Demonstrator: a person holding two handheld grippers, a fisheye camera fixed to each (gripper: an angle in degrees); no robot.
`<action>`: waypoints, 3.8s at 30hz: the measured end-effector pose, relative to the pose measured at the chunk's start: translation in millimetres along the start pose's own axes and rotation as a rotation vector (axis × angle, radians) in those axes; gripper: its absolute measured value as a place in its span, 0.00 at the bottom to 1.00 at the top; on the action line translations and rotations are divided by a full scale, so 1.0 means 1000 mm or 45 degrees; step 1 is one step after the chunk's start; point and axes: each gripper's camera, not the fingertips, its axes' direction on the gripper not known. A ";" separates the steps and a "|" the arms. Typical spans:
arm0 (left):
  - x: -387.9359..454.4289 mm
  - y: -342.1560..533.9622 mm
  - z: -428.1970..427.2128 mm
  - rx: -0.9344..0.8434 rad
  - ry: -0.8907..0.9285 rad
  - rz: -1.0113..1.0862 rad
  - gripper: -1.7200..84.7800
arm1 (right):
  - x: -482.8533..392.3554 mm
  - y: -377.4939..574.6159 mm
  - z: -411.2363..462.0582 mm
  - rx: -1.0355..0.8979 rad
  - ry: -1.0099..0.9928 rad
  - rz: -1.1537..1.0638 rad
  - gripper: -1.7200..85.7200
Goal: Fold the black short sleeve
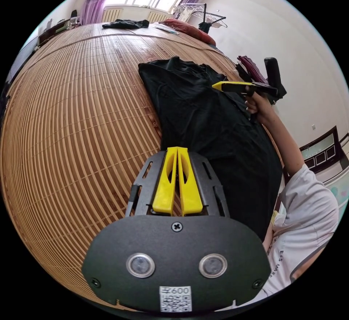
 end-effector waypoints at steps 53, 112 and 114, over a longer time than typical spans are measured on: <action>-0.150 0.021 0.025 0.016 0.044 -0.003 0.02 | -0.359 0.072 0.032 -0.068 -0.090 -0.257 0.01; -0.342 0.537 0.030 0.061 -0.038 -0.335 0.16 | -0.692 0.405 -0.878 0.208 -0.151 0.657 0.10; -0.375 0.538 0.022 0.047 -0.009 -0.348 0.15 | -0.701 0.411 -0.901 0.223 -0.161 0.697 0.09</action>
